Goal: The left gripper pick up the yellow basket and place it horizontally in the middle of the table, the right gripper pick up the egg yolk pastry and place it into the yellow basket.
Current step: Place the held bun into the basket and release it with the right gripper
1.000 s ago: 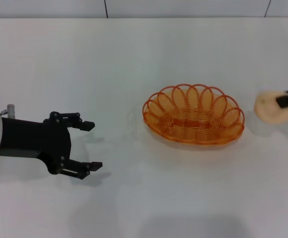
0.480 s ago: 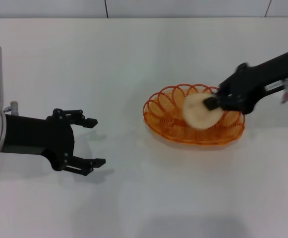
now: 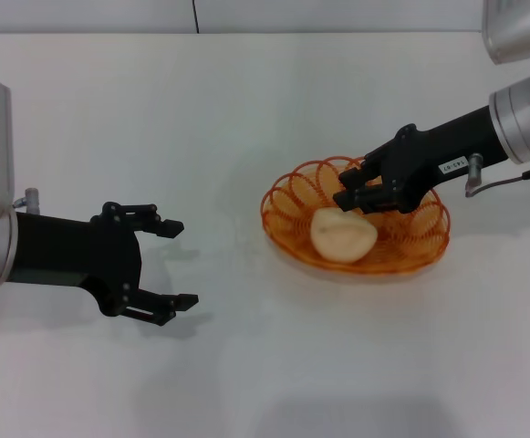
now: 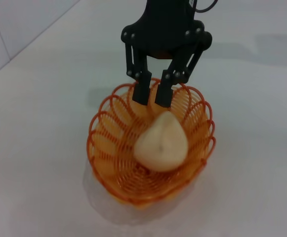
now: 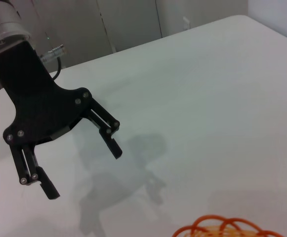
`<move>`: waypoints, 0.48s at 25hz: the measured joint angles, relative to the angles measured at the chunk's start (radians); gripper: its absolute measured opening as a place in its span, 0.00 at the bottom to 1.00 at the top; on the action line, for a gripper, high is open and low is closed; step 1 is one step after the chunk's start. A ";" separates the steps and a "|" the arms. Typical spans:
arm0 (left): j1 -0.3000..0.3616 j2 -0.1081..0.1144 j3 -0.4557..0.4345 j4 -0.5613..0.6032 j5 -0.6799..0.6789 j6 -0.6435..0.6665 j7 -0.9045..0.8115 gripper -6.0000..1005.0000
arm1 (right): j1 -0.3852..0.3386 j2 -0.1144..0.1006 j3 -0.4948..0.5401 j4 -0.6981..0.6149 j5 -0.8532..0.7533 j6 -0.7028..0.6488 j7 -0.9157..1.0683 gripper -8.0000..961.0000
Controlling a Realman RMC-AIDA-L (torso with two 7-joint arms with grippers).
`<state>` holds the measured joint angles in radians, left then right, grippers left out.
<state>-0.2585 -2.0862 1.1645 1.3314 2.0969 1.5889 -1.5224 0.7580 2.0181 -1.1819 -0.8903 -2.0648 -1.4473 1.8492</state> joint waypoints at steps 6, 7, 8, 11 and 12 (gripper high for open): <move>-0.002 0.001 -0.006 0.000 0.000 0.000 -0.020 0.89 | -0.032 -0.004 0.000 -0.012 0.000 -0.007 -0.041 0.32; -0.002 0.001 -0.007 0.000 0.000 0.000 -0.021 0.89 | -0.039 -0.006 0.002 -0.014 -0.001 -0.010 -0.050 0.35; -0.003 0.002 -0.008 0.000 0.000 0.000 -0.022 0.89 | -0.049 -0.010 0.006 -0.015 -0.003 -0.017 -0.060 0.38; -0.002 0.003 -0.010 0.000 0.000 0.000 -0.023 0.89 | -0.084 -0.034 0.035 -0.026 -0.003 -0.062 -0.103 0.45; -0.002 0.004 -0.015 0.000 0.000 0.000 -0.023 0.89 | -0.092 -0.039 0.045 -0.027 -0.003 -0.076 -0.117 0.48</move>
<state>-0.2609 -2.0820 1.1500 1.3315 2.0967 1.5892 -1.5451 0.6662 1.9791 -1.1373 -0.9172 -2.0680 -1.5230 1.7326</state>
